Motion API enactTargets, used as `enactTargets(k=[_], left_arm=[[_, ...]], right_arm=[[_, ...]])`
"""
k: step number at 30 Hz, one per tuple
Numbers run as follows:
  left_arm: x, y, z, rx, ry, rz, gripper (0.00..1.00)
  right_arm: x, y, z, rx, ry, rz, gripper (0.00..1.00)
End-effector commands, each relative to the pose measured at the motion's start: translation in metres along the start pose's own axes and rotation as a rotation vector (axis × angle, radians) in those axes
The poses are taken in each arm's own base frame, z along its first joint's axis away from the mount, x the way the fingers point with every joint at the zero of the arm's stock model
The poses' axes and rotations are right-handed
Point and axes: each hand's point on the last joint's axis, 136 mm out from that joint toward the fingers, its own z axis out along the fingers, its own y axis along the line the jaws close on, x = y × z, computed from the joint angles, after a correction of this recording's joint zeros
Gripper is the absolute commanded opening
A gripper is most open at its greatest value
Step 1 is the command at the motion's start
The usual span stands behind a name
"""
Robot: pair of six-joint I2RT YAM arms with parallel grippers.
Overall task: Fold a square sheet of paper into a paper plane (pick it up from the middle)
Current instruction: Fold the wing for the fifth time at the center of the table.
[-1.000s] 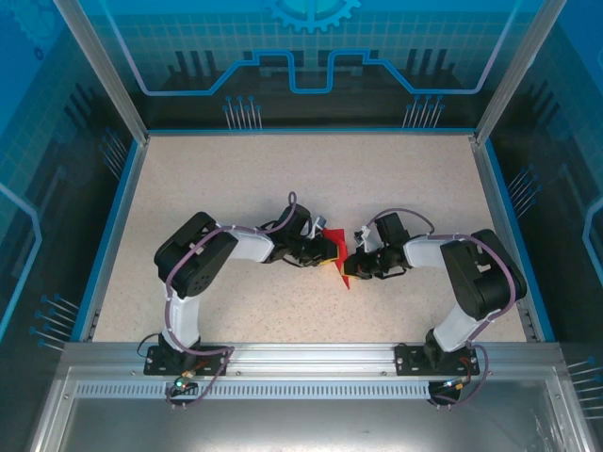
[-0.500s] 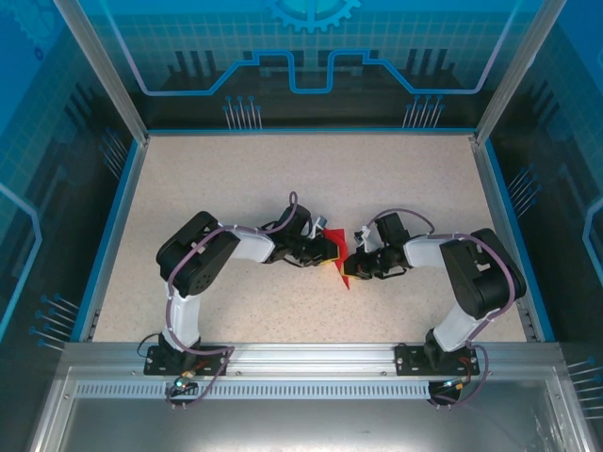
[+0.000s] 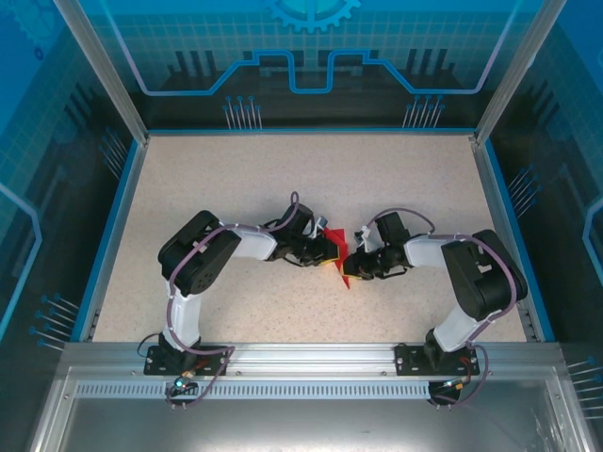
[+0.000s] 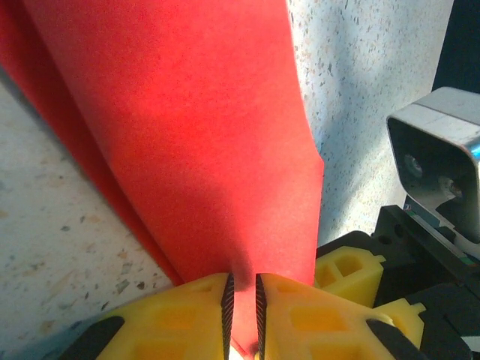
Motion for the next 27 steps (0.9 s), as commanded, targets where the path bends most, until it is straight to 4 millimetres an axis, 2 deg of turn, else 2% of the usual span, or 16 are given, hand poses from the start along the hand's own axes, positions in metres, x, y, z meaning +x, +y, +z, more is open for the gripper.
enactTargets(k=[1, 9, 13, 18, 20, 23, 27], left_arm=[[0.004, 0.025, 0.007, -0.093, 0.014, -0.034, 0.18], [0.006, 0.031, 0.007, -0.121, 0.015, -0.042, 0.18], [0.006, 0.034, 0.007, -0.133, 0.015, -0.053, 0.18], [0.006, 0.036, 0.007, -0.143, 0.016, -0.061, 0.18], [0.006, 0.036, 0.007, -0.144, 0.017, -0.06, 0.18], [0.007, 0.036, 0.006, -0.145, 0.02, -0.059, 0.18], [0.008, 0.036, 0.007, -0.145, 0.024, -0.057, 0.18]], right_arm=[[0.013, -0.005, -0.007, 0.032, 0.028, 0.025, 0.18], [0.034, -0.012, -0.004, 0.026, 0.073, 0.047, 0.13], [0.035, -0.018, -0.001, 0.053, 0.086, 0.062, 0.14], [0.029, -0.003, -0.024, 0.085, 0.016, 0.015, 0.26], [0.028, -0.005, -0.037, 0.145, -0.022, -0.005, 0.32], [0.019, 0.001, -0.05, 0.173, -0.076, -0.038, 0.31], [0.008, 0.033, -0.04, 0.041, -0.059, -0.082, 0.22]])
